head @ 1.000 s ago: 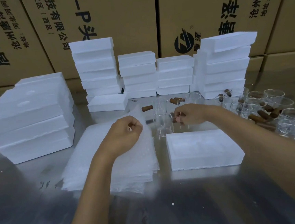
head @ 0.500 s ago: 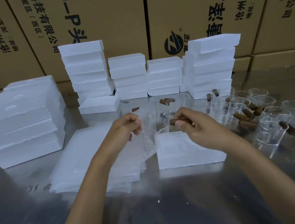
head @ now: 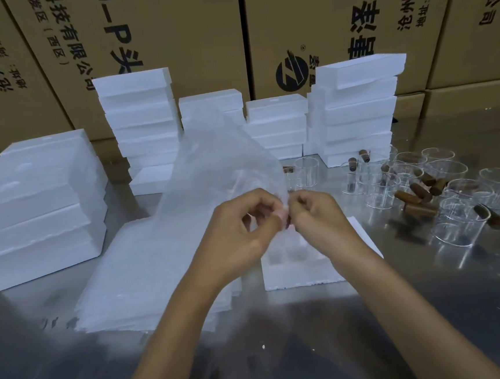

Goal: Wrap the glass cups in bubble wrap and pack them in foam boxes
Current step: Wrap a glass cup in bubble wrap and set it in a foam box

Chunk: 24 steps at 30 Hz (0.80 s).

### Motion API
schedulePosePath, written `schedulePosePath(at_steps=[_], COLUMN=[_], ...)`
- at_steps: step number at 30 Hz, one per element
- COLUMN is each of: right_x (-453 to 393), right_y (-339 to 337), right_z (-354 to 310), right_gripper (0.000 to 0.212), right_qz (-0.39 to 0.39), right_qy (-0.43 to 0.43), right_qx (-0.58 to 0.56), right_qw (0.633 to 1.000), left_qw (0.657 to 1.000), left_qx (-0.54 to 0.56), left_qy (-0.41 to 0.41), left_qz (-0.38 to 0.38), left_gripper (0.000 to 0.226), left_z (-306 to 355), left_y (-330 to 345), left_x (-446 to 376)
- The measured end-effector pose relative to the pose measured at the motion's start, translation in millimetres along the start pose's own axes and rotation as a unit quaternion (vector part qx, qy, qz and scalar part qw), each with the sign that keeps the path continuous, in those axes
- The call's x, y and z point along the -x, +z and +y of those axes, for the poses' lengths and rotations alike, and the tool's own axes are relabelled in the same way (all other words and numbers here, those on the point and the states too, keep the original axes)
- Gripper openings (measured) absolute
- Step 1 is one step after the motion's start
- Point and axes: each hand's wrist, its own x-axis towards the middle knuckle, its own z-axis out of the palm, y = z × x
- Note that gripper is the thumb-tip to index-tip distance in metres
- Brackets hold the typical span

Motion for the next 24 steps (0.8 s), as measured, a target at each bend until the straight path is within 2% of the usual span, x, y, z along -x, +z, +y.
schedulePosePath(at_steps=[2, 4, 6, 8, 10, 11, 14, 17, 20, 24], right_x=[-1.0, -1.6, -3.6, -5.3, -5.6, -5.5, -5.5, -3.1, 1.3, 7.0], right_y=[-2.4, -4.3, -7.4, -13.7, -21.3, -24.6, -29.4, -30.5, -28.0, -14.9], right_z=[5.6, 10.5, 16.4, 22.4, 27.1, 28.9, 30.7, 29.3, 28.3, 22.3], right_gripper=[0.033, 0.027, 0.029, 0.029, 0.024, 0.023, 0.021, 0.019, 0.017, 0.035], right_qz=[-0.032, -0.066, -0.07, -0.07, -0.077, -0.078, -0.076, -0.101, -0.15, -0.195], right_qy=[0.05, 0.074, 0.078, 0.067, 0.05, 0.043, 0.014, -0.002, 0.011, 0.028], right_qx=[-0.11, -0.195, -0.242, -0.236, -0.219, -0.211, -0.181, -0.182, -0.227, -0.319], right_qw=[0.992, 0.976, 0.964, 0.967, 0.971, 0.973, 0.98, 0.978, 0.962, 0.927], left_qw=[0.999, 0.997, 0.987, 0.943, 0.892, 0.889, 0.942, 0.97, 0.973, 0.972], left_qx=[0.019, 0.05, 0.032, -0.081, -0.174, -0.187, -0.106, 0.002, 0.099, 0.176], left_qy=[-0.028, -0.048, -0.007, 0.077, 0.097, 0.077, -0.028, -0.121, -0.16, -0.147], left_qz=[-0.021, 0.02, 0.155, 0.313, 0.406, 0.41, 0.317, 0.213, 0.135, 0.042], left_gripper=[0.011, 0.019, 0.014, 0.007, 0.032, 0.048, 0.086, 0.098, 0.09, 0.059], left_z=[2.0, 3.7, 4.0, 0.8, -8.6, -14.7, -25.9, -31.1, -39.7, -41.3], left_y=[1.4, 0.8, -4.6, -16.3, -30.4, -37.3, -49.1, -50.2, -48.9, -40.8], left_x=[0.8, 1.6, 1.0, -0.1, -2.2, -3.9, -6.6, -8.4, -10.8, -8.6])
